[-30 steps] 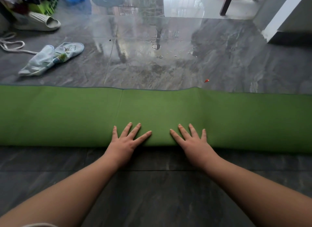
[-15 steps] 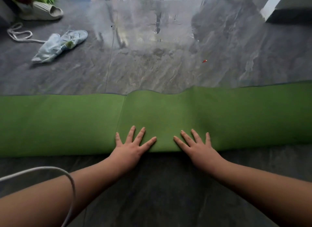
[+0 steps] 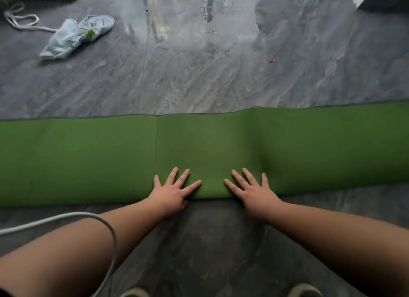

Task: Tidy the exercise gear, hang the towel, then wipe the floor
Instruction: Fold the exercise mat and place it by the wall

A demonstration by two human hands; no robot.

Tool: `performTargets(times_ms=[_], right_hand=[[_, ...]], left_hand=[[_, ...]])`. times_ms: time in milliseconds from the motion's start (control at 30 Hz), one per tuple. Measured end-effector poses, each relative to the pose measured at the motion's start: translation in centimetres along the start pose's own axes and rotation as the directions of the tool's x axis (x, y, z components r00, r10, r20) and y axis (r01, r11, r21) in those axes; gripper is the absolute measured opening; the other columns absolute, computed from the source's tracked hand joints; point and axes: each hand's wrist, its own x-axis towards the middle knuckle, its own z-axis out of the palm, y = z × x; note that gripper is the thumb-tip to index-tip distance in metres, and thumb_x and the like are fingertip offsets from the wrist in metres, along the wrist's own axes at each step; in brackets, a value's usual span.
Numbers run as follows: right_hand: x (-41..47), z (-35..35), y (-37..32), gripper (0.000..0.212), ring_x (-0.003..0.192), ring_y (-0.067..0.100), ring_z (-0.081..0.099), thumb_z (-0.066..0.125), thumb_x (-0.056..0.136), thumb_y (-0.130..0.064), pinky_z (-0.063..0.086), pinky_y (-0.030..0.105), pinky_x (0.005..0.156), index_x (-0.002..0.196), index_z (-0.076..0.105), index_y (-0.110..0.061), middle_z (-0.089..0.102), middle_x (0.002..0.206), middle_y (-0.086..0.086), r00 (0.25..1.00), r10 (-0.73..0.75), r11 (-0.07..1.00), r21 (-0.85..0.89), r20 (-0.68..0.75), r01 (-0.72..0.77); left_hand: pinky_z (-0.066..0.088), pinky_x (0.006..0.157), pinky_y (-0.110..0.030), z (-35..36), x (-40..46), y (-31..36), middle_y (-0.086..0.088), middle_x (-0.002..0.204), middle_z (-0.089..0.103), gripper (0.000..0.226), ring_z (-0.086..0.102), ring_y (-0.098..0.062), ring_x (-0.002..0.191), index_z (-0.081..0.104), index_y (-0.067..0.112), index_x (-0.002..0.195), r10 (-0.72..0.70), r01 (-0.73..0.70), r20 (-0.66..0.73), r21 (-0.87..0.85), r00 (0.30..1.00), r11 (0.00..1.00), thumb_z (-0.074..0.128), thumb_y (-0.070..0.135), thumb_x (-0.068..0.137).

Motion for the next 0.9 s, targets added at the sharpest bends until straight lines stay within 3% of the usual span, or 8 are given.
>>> performTargets(times_ms=[67,167,267,433,600,767,900], right_hand=[[-0.3,-0.5,0.4,0.094,0.15,0.026,-0.017,0.049,0.085,-0.024,0.006,0.071,0.112,0.153,-0.013,-0.039,-0.022,0.163,-0.004,1.0,0.0,1.0,0.018,-0.019,0.001],[-1.3,-1.7,1.9,0.092,0.152,0.023,-0.011,0.049,0.084,-0.029,0.016,0.055,0.119,0.156,-0.009,-0.032,-0.019,0.164,-0.003,0.992,0.022,0.998,0.06,-0.124,-0.014],[-3.0,-1.9,4.5,0.092,0.152,0.023,-0.009,0.049,0.083,-0.029,0.011,0.046,0.122,0.156,-0.007,-0.029,-0.016,0.164,-0.001,0.981,0.058,0.997,0.061,-0.185,-0.048],[-6.2,-1.5,10.3,0.093,0.152,0.025,-0.006,0.049,0.079,-0.024,0.011,0.045,0.122,0.157,-0.004,-0.028,-0.011,0.165,0.0,0.943,0.218,0.971,0.154,-0.251,-0.183],[-9.2,-0.6,15.5,0.091,0.151,0.02,-0.013,0.046,0.082,-0.023,0.005,0.042,0.123,0.156,-0.008,-0.031,-0.017,0.164,-0.004,0.877,0.39,0.904,0.296,-0.281,-0.307],[-11.3,3.0,20.3,0.088,0.151,0.022,-0.009,0.041,0.081,-0.026,0.005,0.042,0.123,0.157,-0.003,-0.029,-0.012,0.165,-0.002,0.785,0.565,0.78,0.476,-0.255,-0.407],[-12.1,6.2,24.2,0.081,0.151,0.025,-0.007,0.041,0.087,-0.027,0.008,0.046,0.123,0.157,0.0,-0.026,-0.009,0.165,0.002,0.686,0.703,0.629,0.617,-0.189,-0.474]], left_hand=[[0.001,0.108,-0.078,-0.1,0.0,0.3,0.002,0.163,-0.023,0.068,-0.02,-0.032,0.149,-0.02,0.053,0.146,-0.001,0.002,-0.062,0.011,0.998,1.0,0.03,0.053,0.1],[-0.001,0.112,-0.073,-2.0,0.3,1.4,0.002,0.159,-0.03,0.073,-0.021,-0.03,0.149,-0.032,0.05,0.141,0.082,-0.076,-0.176,0.037,0.981,0.996,0.028,0.052,0.1],[-0.001,0.116,-0.067,-5.9,1.5,3.5,0.002,0.157,-0.031,0.073,-0.023,-0.029,0.148,-0.033,0.049,0.141,0.17,-0.16,-0.25,0.061,0.953,0.985,0.028,0.049,0.101],[0.006,0.12,-0.059,-11.6,4.4,9.6,-0.005,0.165,-0.013,0.074,-0.011,-0.03,0.151,-0.018,0.039,0.152,0.241,-0.223,-0.342,0.092,0.908,0.97,0.035,0.043,0.1],[0.004,0.122,-0.054,-15.0,8.4,17.7,-0.007,0.166,-0.007,0.074,-0.01,-0.03,0.152,-0.01,0.033,0.155,0.232,-0.229,-0.338,0.049,0.912,0.972,0.039,0.035,0.099],[0.002,0.122,-0.053,-16.5,11.6,25.4,-0.006,0.166,-0.008,0.076,-0.01,-0.029,0.152,-0.011,0.035,0.155,0.231,-0.247,-0.301,-0.016,0.925,0.969,0.04,0.034,0.098],[0.002,0.122,-0.052,-17.0,13.6,30.2,-0.006,0.165,-0.01,0.077,-0.012,-0.029,0.151,-0.011,0.035,0.155,0.291,-0.293,-0.301,0.038,0.908,0.955,0.04,0.036,0.098]])
